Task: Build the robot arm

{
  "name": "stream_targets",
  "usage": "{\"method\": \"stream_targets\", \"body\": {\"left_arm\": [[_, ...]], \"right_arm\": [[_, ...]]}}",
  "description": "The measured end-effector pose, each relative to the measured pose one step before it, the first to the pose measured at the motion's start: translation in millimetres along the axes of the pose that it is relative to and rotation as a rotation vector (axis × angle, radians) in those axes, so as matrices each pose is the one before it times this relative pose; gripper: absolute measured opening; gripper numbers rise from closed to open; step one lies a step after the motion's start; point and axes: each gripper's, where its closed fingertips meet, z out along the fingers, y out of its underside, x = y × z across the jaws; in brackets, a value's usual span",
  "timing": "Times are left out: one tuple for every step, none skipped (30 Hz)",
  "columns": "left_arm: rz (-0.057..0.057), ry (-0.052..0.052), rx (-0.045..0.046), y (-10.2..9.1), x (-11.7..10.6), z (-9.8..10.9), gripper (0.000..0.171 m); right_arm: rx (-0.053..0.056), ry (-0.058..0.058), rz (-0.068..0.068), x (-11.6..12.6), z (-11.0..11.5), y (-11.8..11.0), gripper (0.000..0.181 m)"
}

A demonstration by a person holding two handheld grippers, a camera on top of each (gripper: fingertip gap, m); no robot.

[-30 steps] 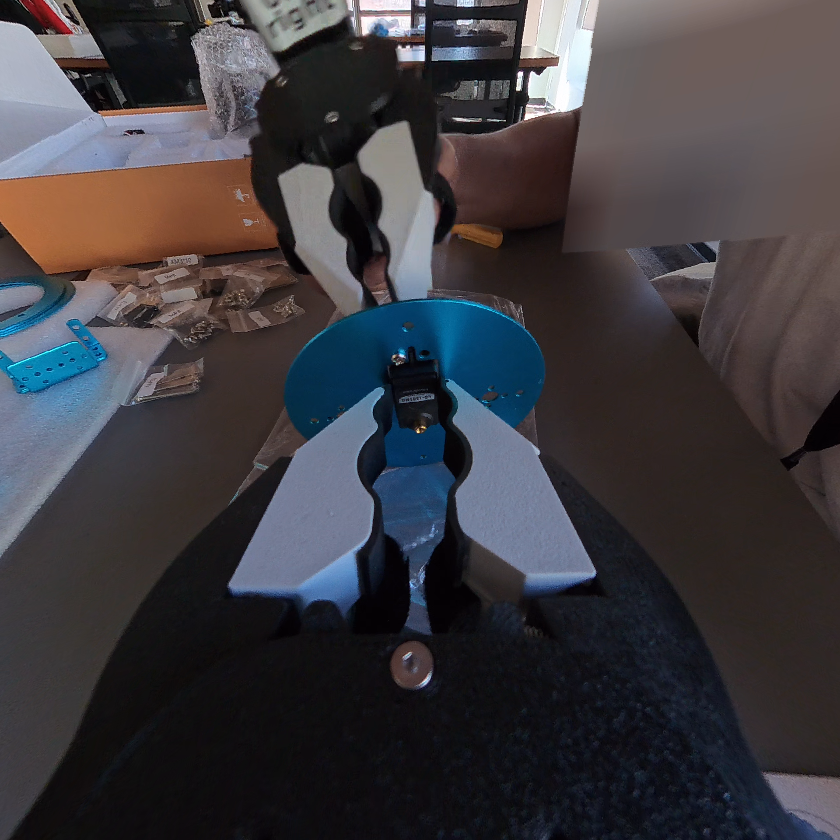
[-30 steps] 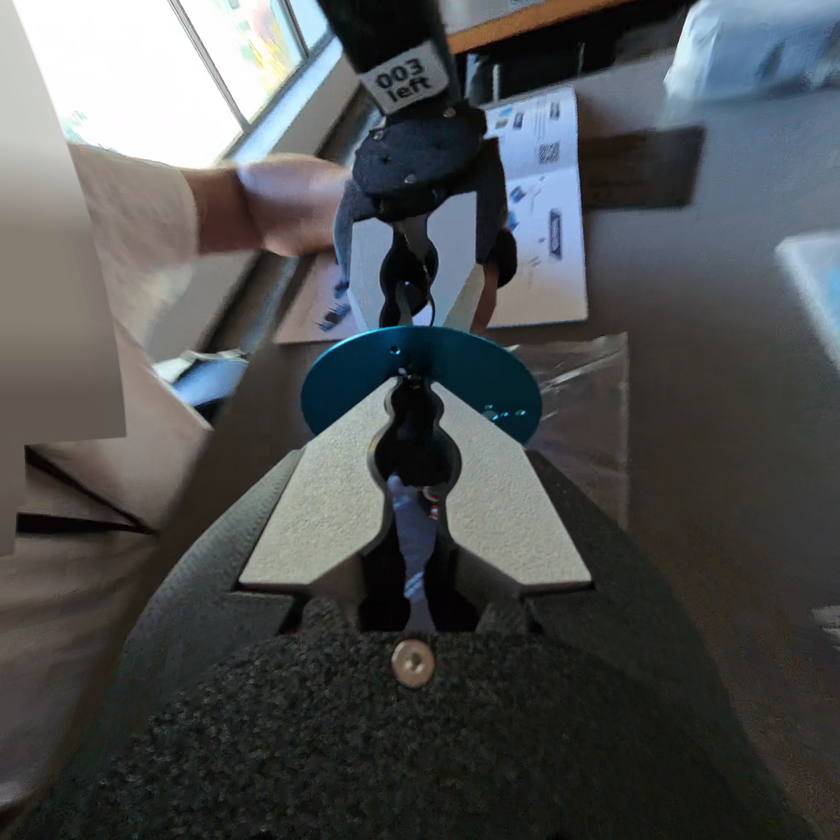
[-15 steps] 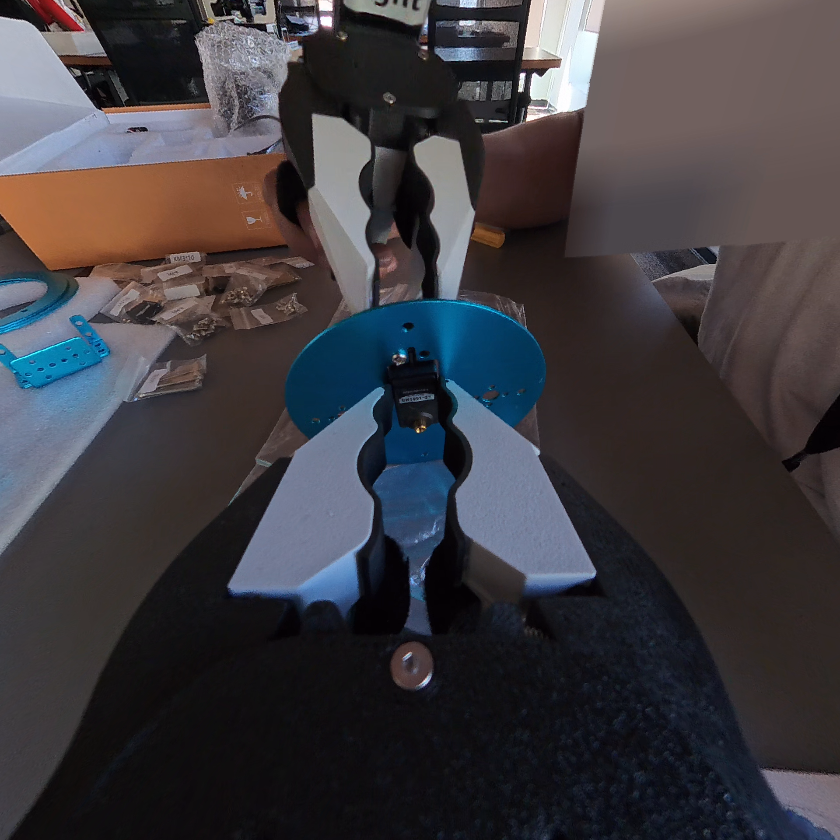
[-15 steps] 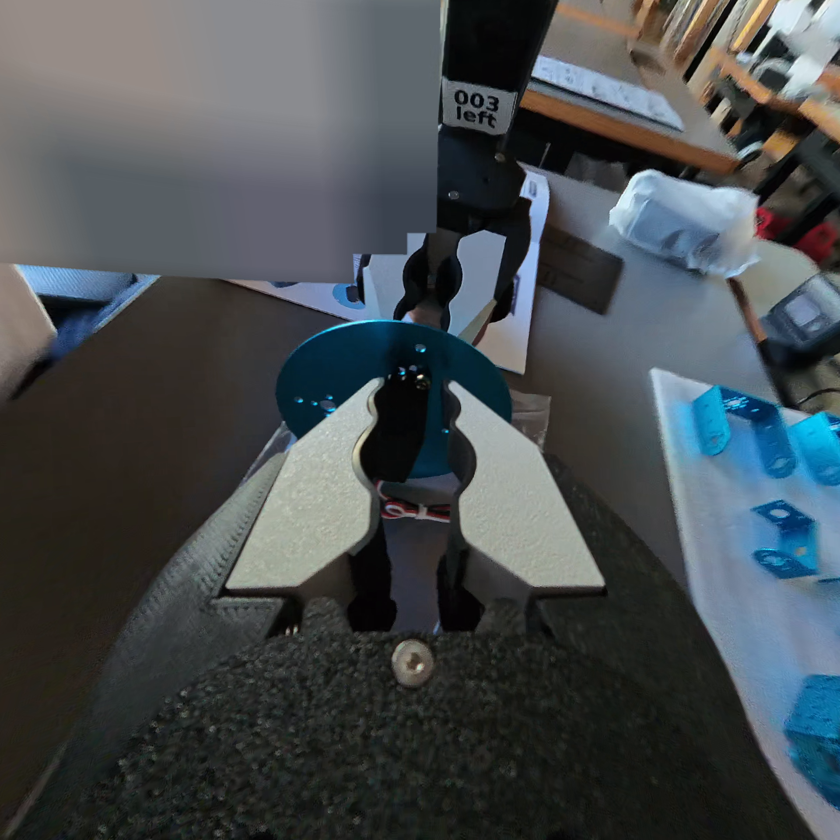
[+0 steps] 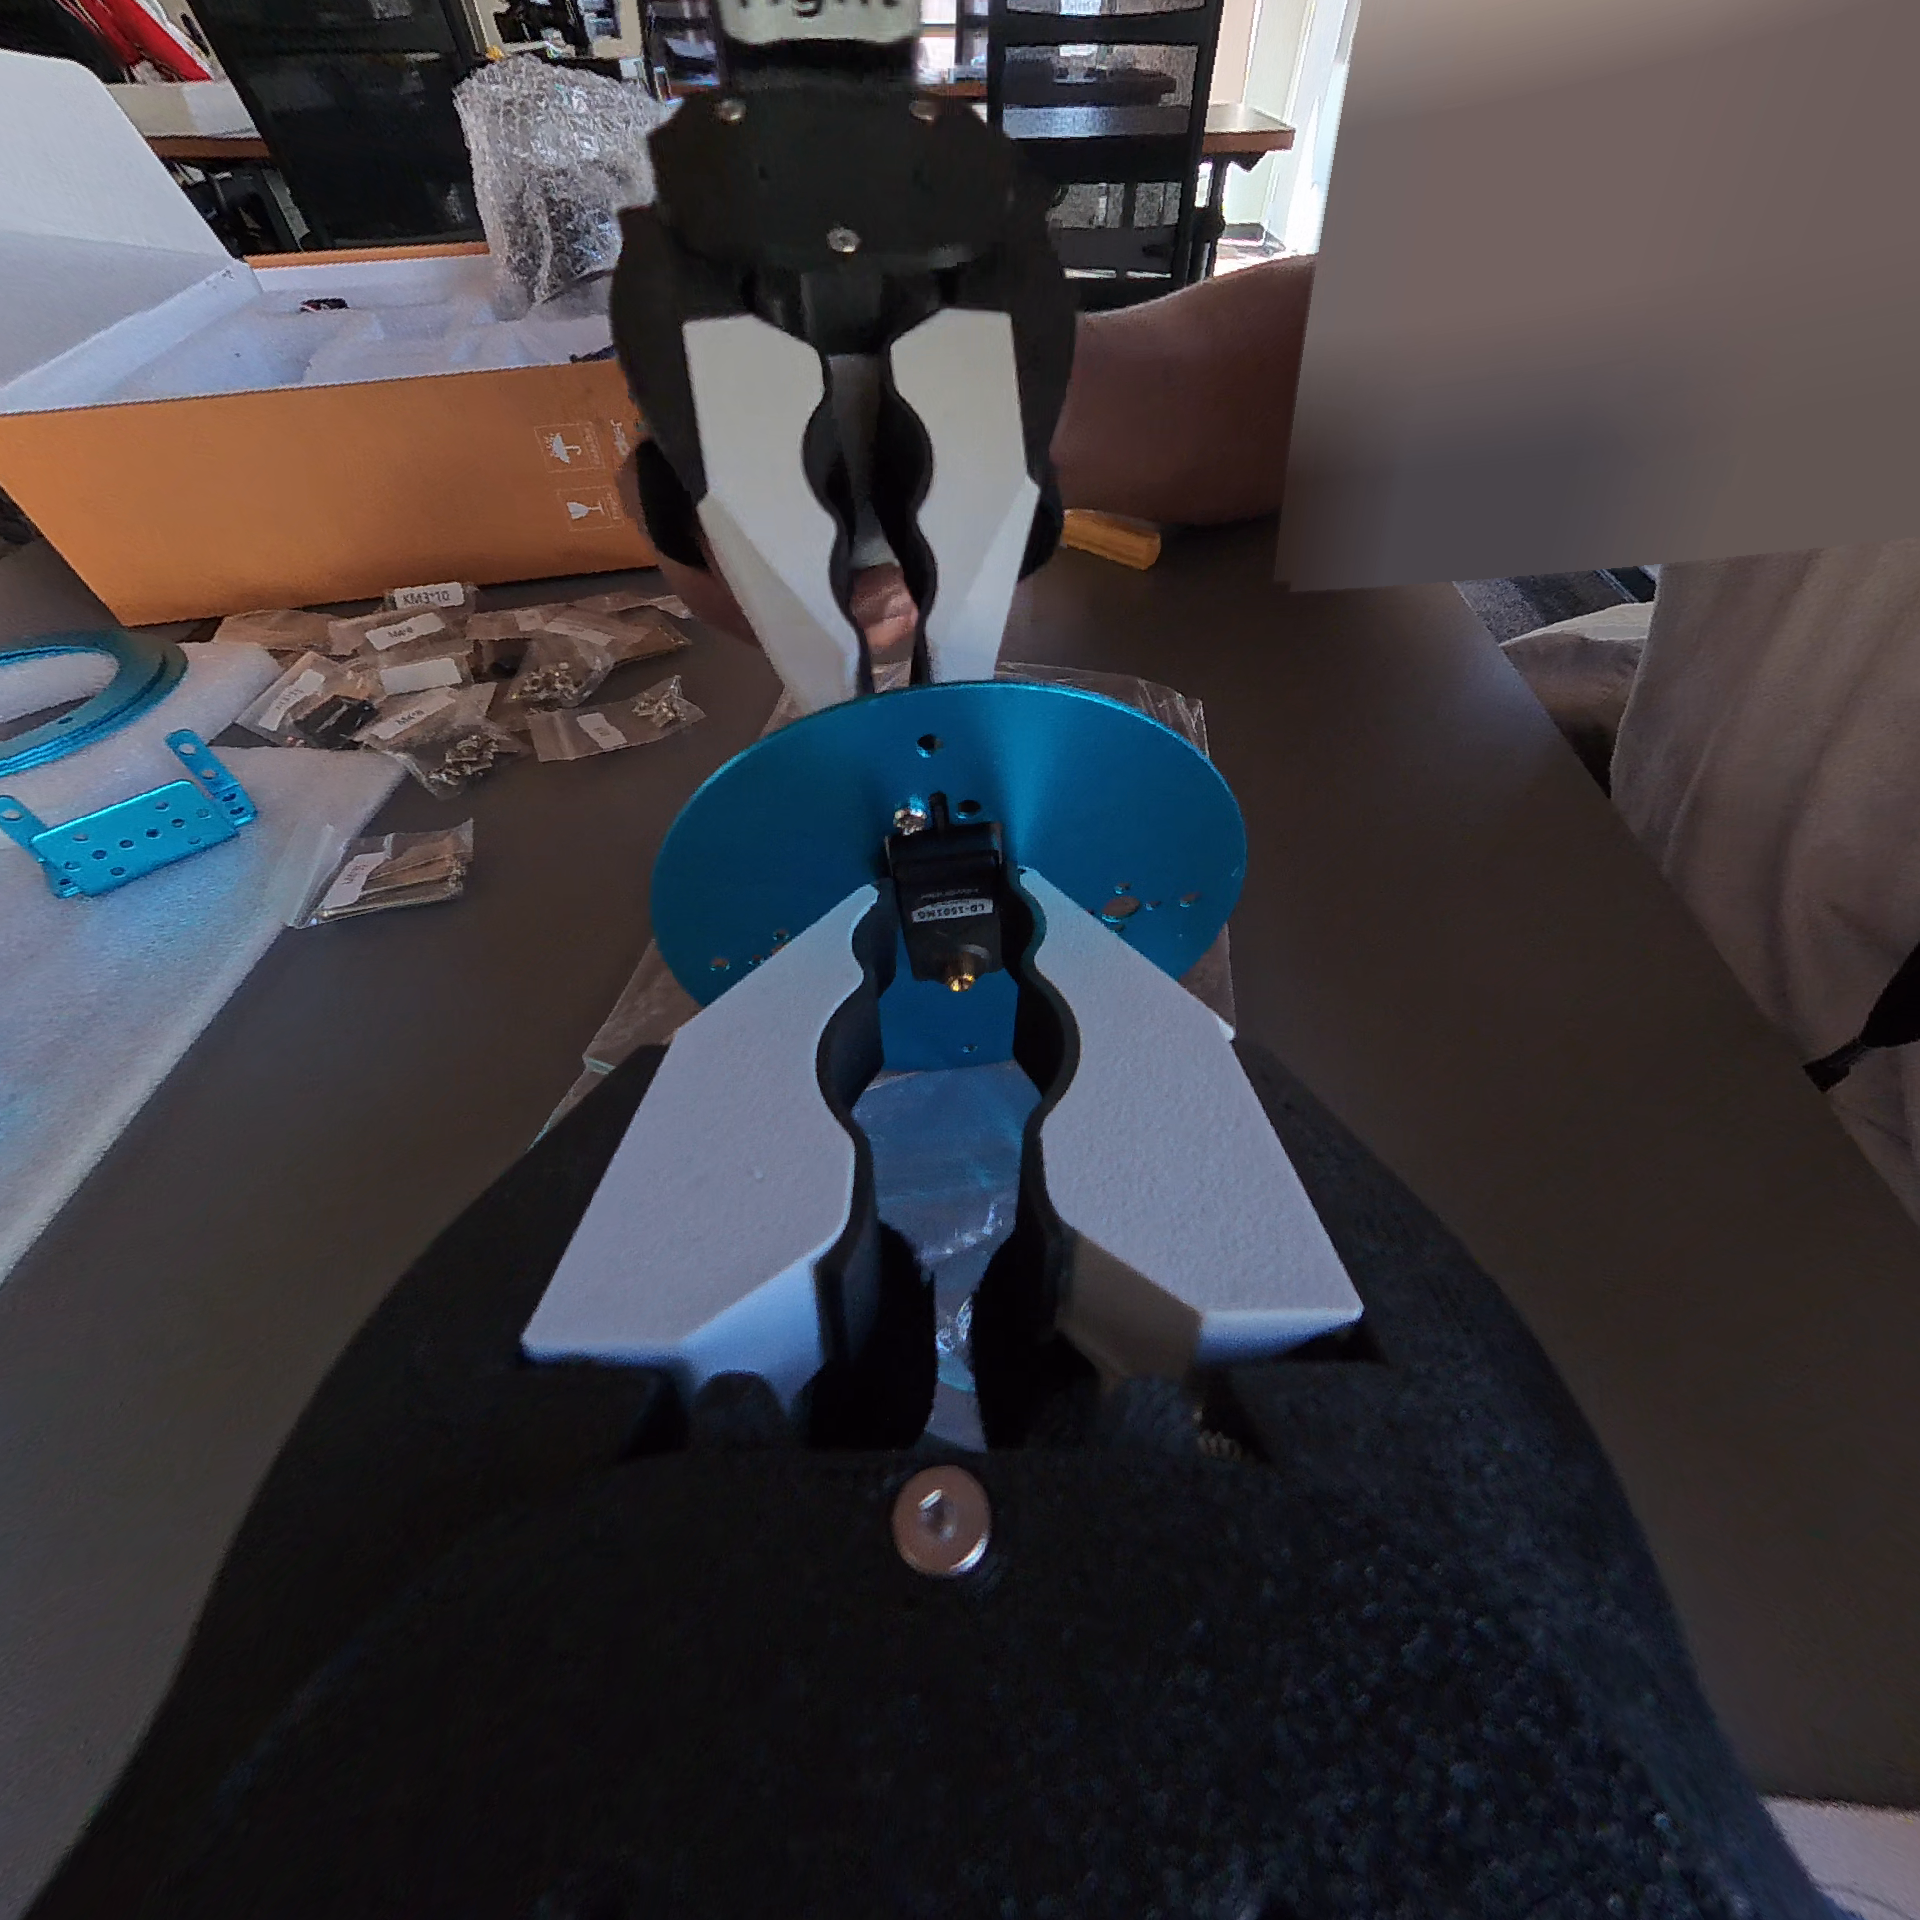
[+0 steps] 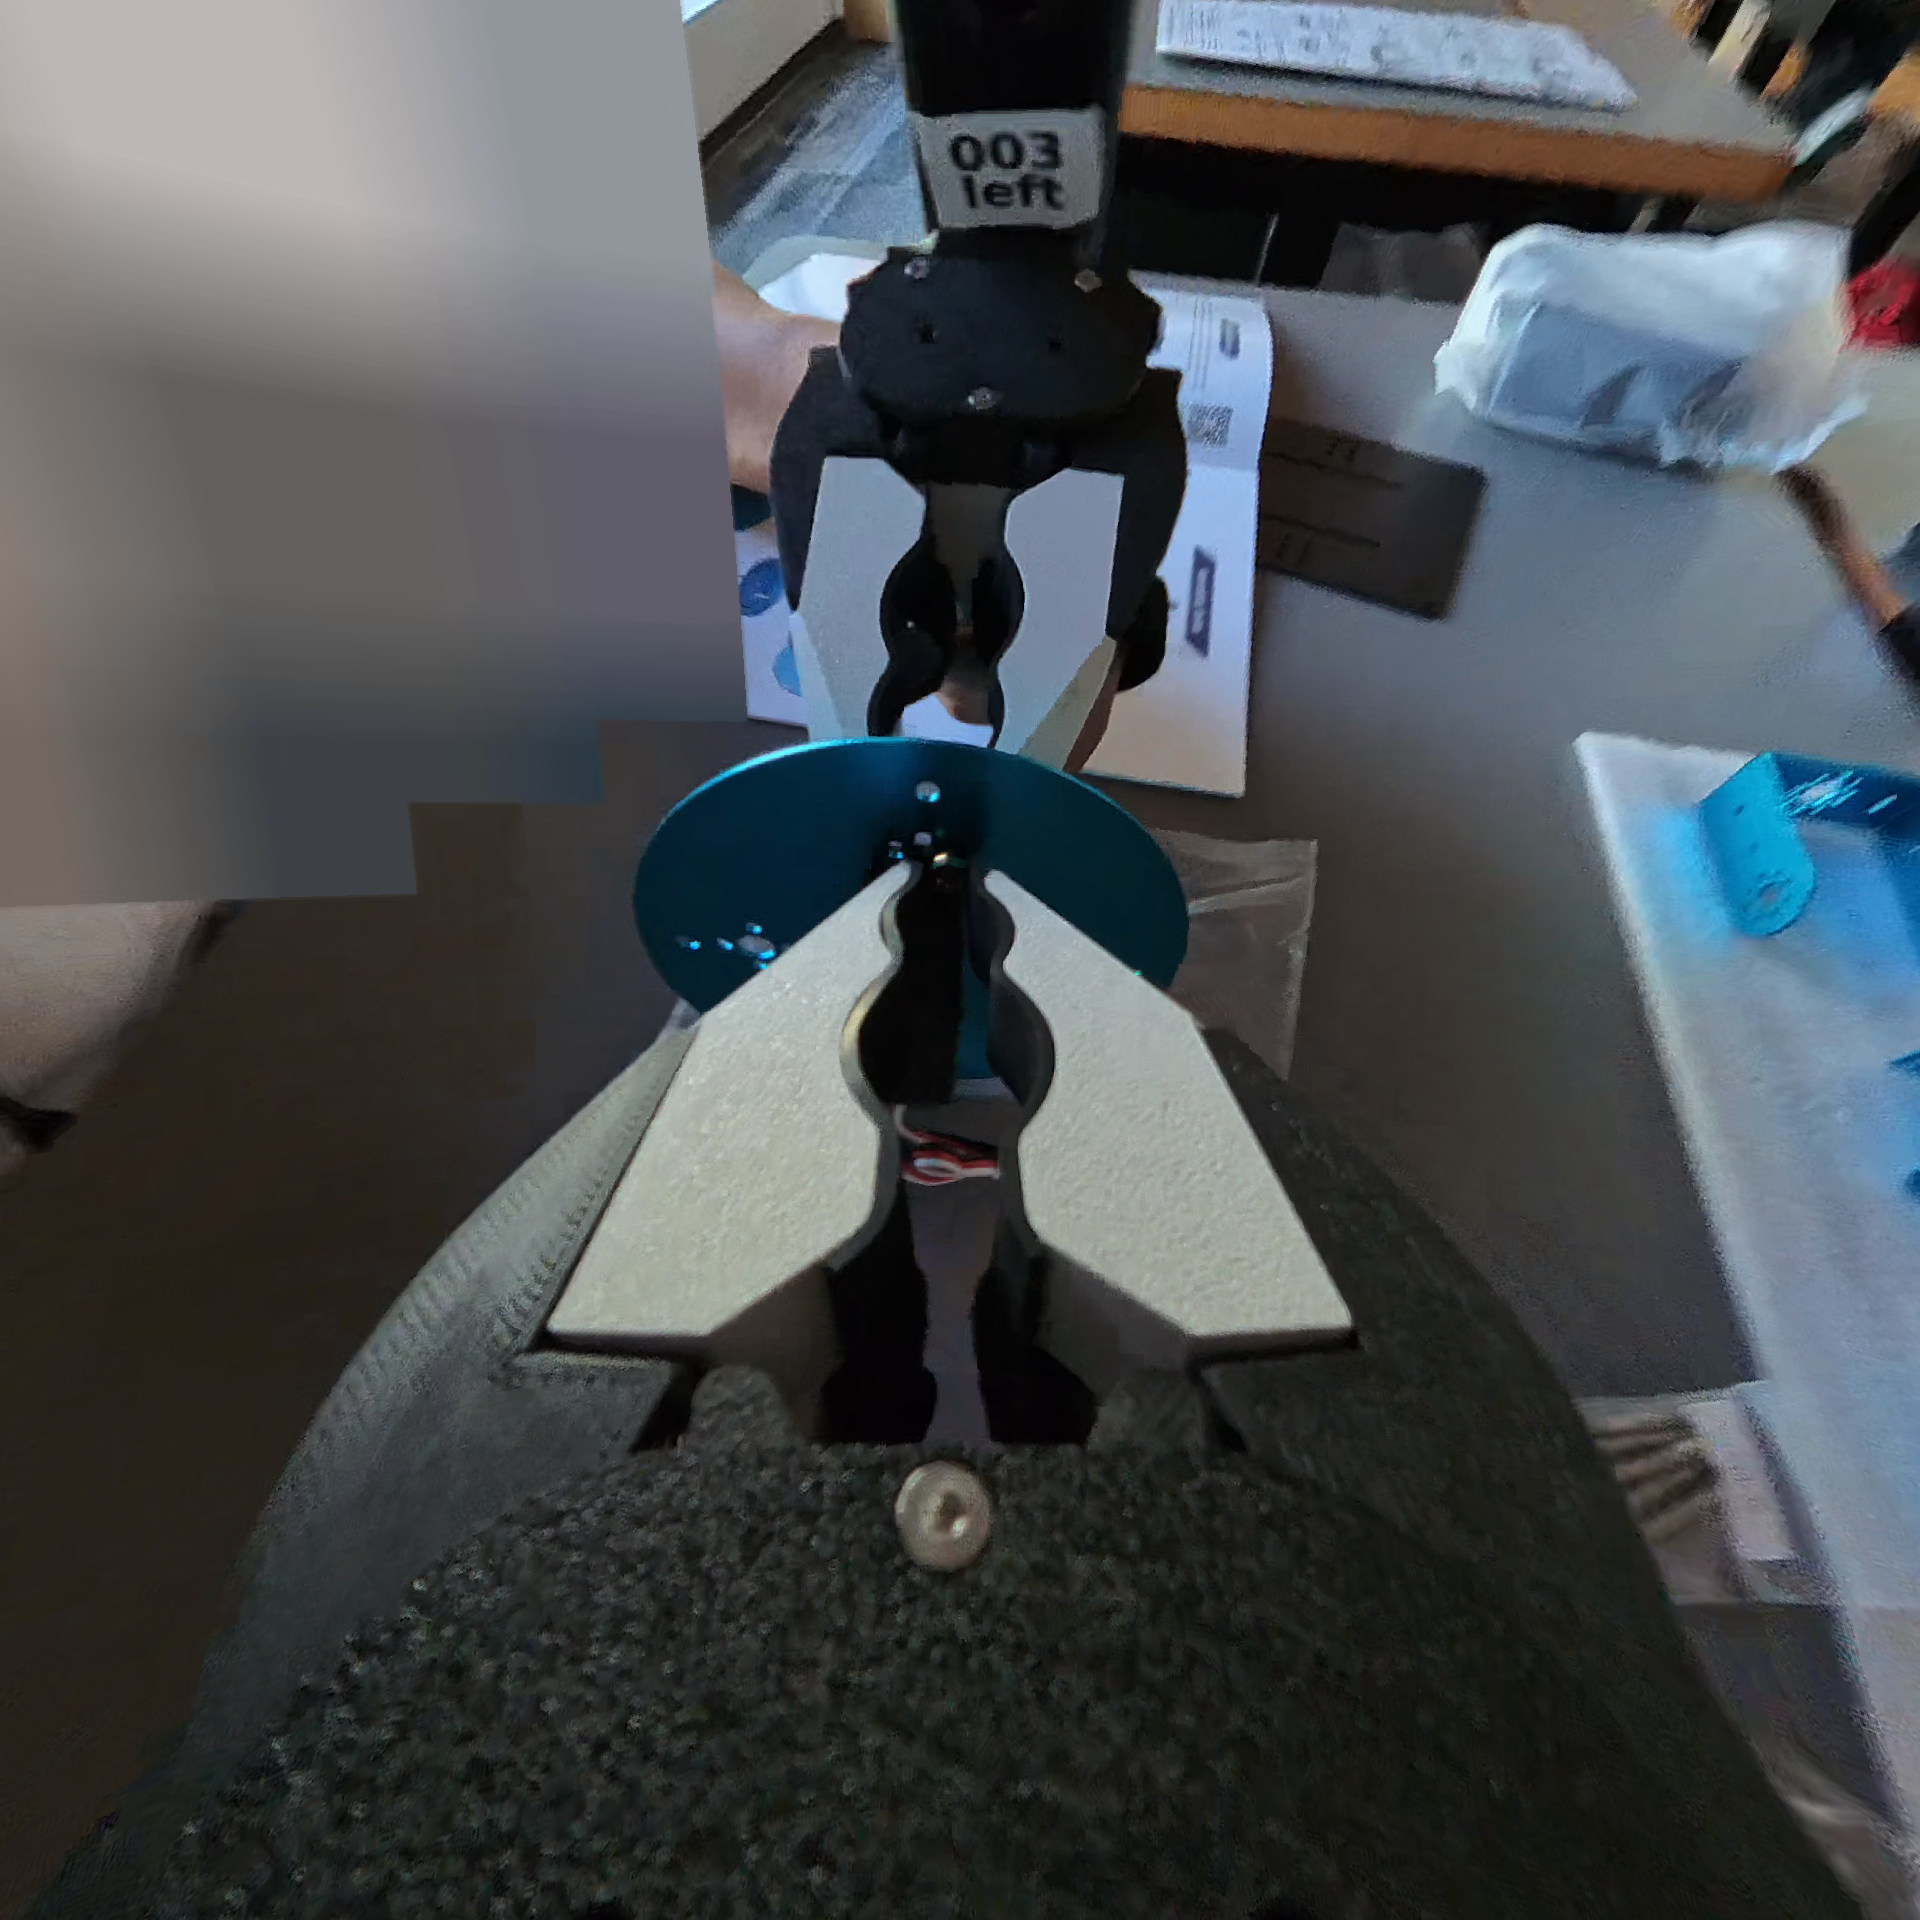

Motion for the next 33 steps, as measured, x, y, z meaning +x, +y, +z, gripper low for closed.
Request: {"method": "stream_targets", "body": {"left_arm": [[0.0063,-0.0049,-0.00289,0.1,0.02,0.04,0.019],[0.0055,-0.0051,-0.00319,0.11,-0.33,-0.23,0.019],[0.003,-0.0031,-0.00229,0.26,-0.17,-0.38,0.019],[0.0008,-0.0041,-0.00046,0.12,-0.52,-0.22,0.019],[-0.0006,-0.0018,0.00084,0.0,-0.04,-0.02,0.019],[0.0008,0.0002,0.00035,0.06,0.06,0.0,0.019],[0.0041,-0.0016,-0.00033,-0.01,0.04,0.08,0.019],[0.0052,-0.0036,-0.00036,-0.18,0.07,0.25,0.019],[0.0047,-0.0036,0.00073,-0.12,0.06,0.3,0.019],[0.0038,-0.005,0.00178,-0.24,-0.13,0.29,0.019],[0.0024,-0.0087,0.00225,-0.02,-0.84,0.12,0.019],[0.0015,-0.0081,0.0047,-0.06,-0.61,-0.06,0.019],[0.0041,-0.0048,0.00671,-0.03,0.16,-0.05,0.019],[0.0095,-0.0095,0.00661,-0.08,-0.26,-0.42,0.02],[0.0122,-0.0159,0.00454,-0.07,-1.24,-0.5,0.02],[0.0101,-0.0147,0.00037,0.19,-1.13,-0.78,0.02],[0.0038,-0.0072,-0.00278,0.22,-0.63,-1.03,0.02],[-0.0042,-0.002,0.00038,-0.24,-0.52,-1.35,0.02],[-0.0081,-0.0001,0.00737,-1.19,-0.75,-1.83,0.02],[-0.0087,0.0009,0.01218,-2.19,-0.98,-2.21,0.02],[-0.0119,-0.0014,0.01712,-3.42,-1.71,-2.58,0.019],[-0.0197,-0.0069,0.02373,-4.64,-2.9,-2.71,0.019],[-0.0262,-0.0055,0.02401,-4.66,-3.05,-2.32,0.018],[-0.0287,0.0003,0.01927,-3.59,-2.18,-1.42,0.016],[-0.0236,0.0042,0.011,-1.82,-0.92,-0.59,0.015],[-0.0127,0.0039,0.00303,-0.28,-0.08,0.44,0.014],[-0.0017,0.0017,-0.00569,1.41,0.5,0.99,0.012],[0.0036,-0.0016,-0.00724,1.66,0.73,1.44,0.01],[0.004,0.0083,-0.00442,1.18,2.54,1.52,0.008],[0.0007,0.0125,-0.00592,1.04,2.97,1.55,0.006],[-0.0002,0.0069,-0.00488,0.83,1.84,1.3,0.006],[0.0013,0.0042,-0.00104,0.31,0.96,0.23,0.006],[-0.0023,0.0001,-0.00104,0.2,-0.2,-0.41,0.005]], "right_arm": [[0.0023,-0.0325,0.0878,-0.45,0.02,0.23,0.005],[0.007,-0.0338,0.1047,-0.09,0.32,0.09,0.005],[0.0119,-0.0357,0.1162,-0.27,0.52,-0.26,0.005],[0.0149,-0.0314,0.1143,0.32,0.34,-0.65,0.005],[0.0117,-0.0279,0.0886,0.16,-0.06,-0.46,0.005],[0.0109,-0.0247,0.0657,-0.22,-0.01,-0.19,0.005],[0.0081,-0.0185,0.0596,-0.31,-0.04,-0.27,0.005],[0.003,-0.0102,0.0422,-0.11,-0.26,-0.16,0.005],[-0.0013,-0.0032,0.0156,-0.12,-0.36,0.13,0.005],[-0.0035,0.0031,-0.0066,-0.18,-0.39,0.26,0.005],[0.001,0.0102,-0.0207,0.67,-0.28,-0.27,0.005],[0.0043,0.0112,-0.0188,0.91,-0.35,-0.58,0.005],[0.0003,0.0002,-0.0112,-0.15,-0.06,0.11,0.005],[0.0006,-0.0045,-0.0038,-0.27,0.02,0.26,0.005],[0.0033,0.0006,-0.0007,0.73,-0.38,-0.29,0.005],[0.0043,0.0031,0.0012,1.18,-0.69,-0.32,0.005],[0.0,0.0009,0.0,0.81,-0.89,-0.05,0.005],[-0.0007,0.0033,0.0002,0.95,-1.03,-0.17,0.005],[-0.0015,0.0021,-0.0021,0.62,-0.73,0.06,0.005],[-0.002,0.0016,-0.0049,0.18,-0.42,0.03,0.005],[-0.0003,0.0017,-0.0071,-0.13,-0.02,0.19,0.005],[-0.002,-0.001,-0.007,-0.8,0.31,0.33,0.005],[-0.0017,0.0021,-0.0042,-0.29,0.24,0.09,0.005],[-0.002,0.0015,-0.0068,-0.56,0.4,0.2,0.005],[-0.0036,0.0007,-0.0098,-0.84,0.54,0.2,0.005],[-0.0035,0.0026,-0.0126,-0.91,0.69,0.36,0.005],[-0.0017,0.006,-0.0126,-0.73,0.82,0.02,0.005],[-0.0026,0.005,-0.0132,-0.92,0.95,0.09,0.005],[-0.0036,0.0043,-0.0148,-1.04,1.01,0.22,0.005],[-0.002,0.0069,-0.014,-0.7,0.84,0.04,0.005],[-0.0022,0.0067,-0.0126,-0.54,0.83,-0.03,0.005],[-0.0044,0.0053,-0.0114,-0.63,0.58,0.16,0.005],[-0.0036,0.0079,-0.0114,0.13,0.03,-0.07,0.005]]}}
